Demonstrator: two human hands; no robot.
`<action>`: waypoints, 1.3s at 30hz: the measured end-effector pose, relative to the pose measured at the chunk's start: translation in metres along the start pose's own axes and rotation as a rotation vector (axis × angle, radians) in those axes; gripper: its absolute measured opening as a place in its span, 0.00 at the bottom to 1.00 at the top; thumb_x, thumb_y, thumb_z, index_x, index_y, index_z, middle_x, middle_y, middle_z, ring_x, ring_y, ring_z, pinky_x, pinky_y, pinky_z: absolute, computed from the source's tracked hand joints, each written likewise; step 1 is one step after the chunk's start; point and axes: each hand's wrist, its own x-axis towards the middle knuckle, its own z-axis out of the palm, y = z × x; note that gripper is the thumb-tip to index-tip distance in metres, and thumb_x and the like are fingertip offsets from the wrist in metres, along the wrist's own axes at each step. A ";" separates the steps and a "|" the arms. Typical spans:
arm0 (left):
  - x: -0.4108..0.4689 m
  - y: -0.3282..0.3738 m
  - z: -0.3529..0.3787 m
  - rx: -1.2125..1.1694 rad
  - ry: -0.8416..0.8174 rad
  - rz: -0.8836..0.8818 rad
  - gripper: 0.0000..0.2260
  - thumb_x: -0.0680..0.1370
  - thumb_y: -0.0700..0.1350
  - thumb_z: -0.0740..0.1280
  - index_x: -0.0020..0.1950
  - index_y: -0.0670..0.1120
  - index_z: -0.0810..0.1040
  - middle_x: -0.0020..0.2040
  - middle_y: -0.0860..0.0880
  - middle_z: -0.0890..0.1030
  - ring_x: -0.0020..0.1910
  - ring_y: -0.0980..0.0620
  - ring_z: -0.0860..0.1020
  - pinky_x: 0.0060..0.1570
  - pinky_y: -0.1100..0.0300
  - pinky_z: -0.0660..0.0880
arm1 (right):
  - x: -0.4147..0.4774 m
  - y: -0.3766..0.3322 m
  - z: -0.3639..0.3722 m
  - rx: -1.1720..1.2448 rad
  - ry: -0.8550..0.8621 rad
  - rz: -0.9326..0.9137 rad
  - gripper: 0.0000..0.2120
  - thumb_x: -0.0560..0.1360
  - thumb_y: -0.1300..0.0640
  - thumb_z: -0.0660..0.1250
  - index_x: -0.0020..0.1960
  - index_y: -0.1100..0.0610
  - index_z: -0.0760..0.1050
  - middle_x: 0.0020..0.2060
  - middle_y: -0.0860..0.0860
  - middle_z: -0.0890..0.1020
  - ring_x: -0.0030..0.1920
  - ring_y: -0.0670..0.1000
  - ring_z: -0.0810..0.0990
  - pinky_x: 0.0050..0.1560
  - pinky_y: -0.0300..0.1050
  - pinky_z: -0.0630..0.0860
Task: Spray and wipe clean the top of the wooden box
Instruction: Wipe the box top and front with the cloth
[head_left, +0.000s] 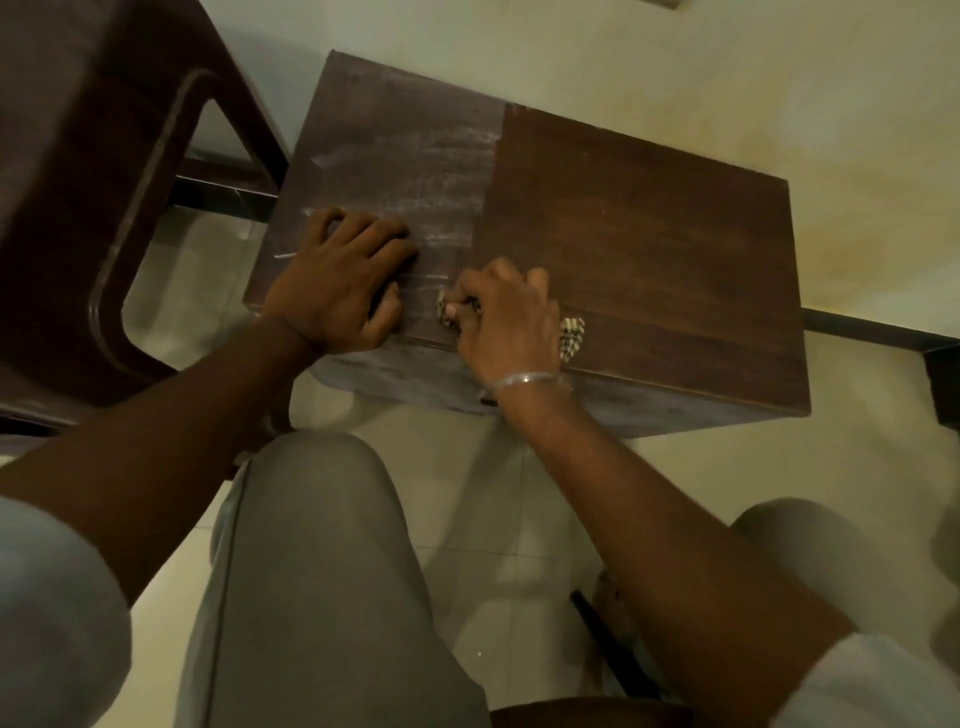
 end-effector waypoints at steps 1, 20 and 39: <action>0.001 0.000 -0.001 0.000 -0.001 -0.001 0.25 0.76 0.55 0.54 0.66 0.42 0.75 0.66 0.41 0.75 0.61 0.40 0.73 0.64 0.42 0.63 | -0.010 0.000 0.002 -0.012 0.007 -0.030 0.01 0.75 0.50 0.68 0.44 0.45 0.76 0.47 0.44 0.75 0.49 0.53 0.69 0.43 0.50 0.70; -0.002 0.000 0.000 -0.043 0.044 0.012 0.24 0.75 0.54 0.55 0.64 0.41 0.76 0.64 0.40 0.77 0.58 0.40 0.74 0.61 0.43 0.65 | -0.002 -0.014 0.010 0.000 0.029 -0.057 0.05 0.75 0.47 0.68 0.42 0.46 0.75 0.47 0.45 0.75 0.50 0.54 0.69 0.43 0.49 0.66; 0.000 -0.001 -0.002 -0.057 -0.019 -0.005 0.25 0.75 0.53 0.54 0.65 0.42 0.76 0.66 0.40 0.76 0.59 0.40 0.74 0.62 0.43 0.65 | 0.094 0.000 0.005 0.039 0.046 0.034 0.04 0.74 0.50 0.69 0.41 0.45 0.77 0.49 0.46 0.77 0.53 0.55 0.71 0.47 0.50 0.69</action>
